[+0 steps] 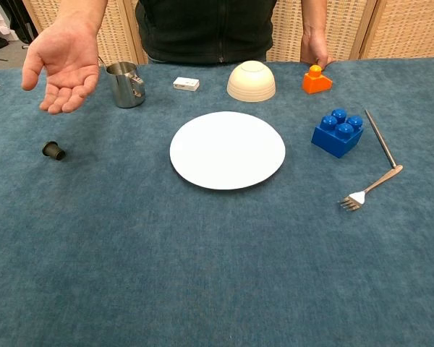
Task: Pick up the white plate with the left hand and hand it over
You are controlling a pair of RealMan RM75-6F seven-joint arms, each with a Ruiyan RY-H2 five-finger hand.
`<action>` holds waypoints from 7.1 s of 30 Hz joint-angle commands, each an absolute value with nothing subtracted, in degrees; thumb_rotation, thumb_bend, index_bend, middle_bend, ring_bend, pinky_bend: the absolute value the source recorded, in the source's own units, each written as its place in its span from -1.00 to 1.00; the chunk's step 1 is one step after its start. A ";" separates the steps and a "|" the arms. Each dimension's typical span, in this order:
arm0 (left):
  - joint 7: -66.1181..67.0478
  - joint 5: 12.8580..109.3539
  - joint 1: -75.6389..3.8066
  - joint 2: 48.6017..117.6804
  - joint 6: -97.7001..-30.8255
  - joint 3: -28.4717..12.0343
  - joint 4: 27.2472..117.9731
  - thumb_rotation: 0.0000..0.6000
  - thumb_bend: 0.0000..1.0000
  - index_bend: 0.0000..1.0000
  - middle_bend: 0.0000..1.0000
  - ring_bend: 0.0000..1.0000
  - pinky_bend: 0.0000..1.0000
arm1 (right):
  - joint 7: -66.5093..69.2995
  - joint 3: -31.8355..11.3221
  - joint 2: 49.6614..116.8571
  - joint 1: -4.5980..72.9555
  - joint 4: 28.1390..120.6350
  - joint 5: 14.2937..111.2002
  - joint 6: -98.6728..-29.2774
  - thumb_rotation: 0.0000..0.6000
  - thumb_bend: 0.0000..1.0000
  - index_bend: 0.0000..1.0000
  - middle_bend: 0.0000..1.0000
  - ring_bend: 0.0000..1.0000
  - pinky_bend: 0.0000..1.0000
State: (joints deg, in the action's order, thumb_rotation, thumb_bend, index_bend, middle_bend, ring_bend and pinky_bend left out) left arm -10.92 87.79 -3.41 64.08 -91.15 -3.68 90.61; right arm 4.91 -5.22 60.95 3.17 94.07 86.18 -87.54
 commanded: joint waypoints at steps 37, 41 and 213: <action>27.61 79.68 -34.59 92.26 -51.41 -11.93 92.99 1.00 -0.54 -0.96 -1.00 -1.00 -1.00 | 5.61 -6.07 60.98 3.72 93.25 83.89 -85.93 1.00 -1.00 -1.00 -1.00 -1.00 -1.00; 28.65 77.83 -37.14 96.76 -51.10 -12.44 87.73 1.00 -0.53 -0.95 -1.00 -1.00 -1.00 | 5.77 -6.17 61.03 3.94 93.01 83.42 -85.32 1.00 -1.00 -1.00 -1.00 -1.00 -1.00; -16.18 86.19 -13.48 68.72 -96.88 -3.72 81.79 1.00 -0.79 -1.00 -1.00 -1.00 -1.00 | 5.80 -5.64 60.83 4.15 93.98 83.86 -84.71 1.00 -1.00 -1.00 -1.00 -1.00 -1.00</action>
State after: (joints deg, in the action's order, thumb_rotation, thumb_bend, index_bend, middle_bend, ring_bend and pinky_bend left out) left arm -16.52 88.32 -15.78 70.19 -96.38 -4.12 79.93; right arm 5.81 -5.65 60.83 4.16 93.96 83.83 -84.68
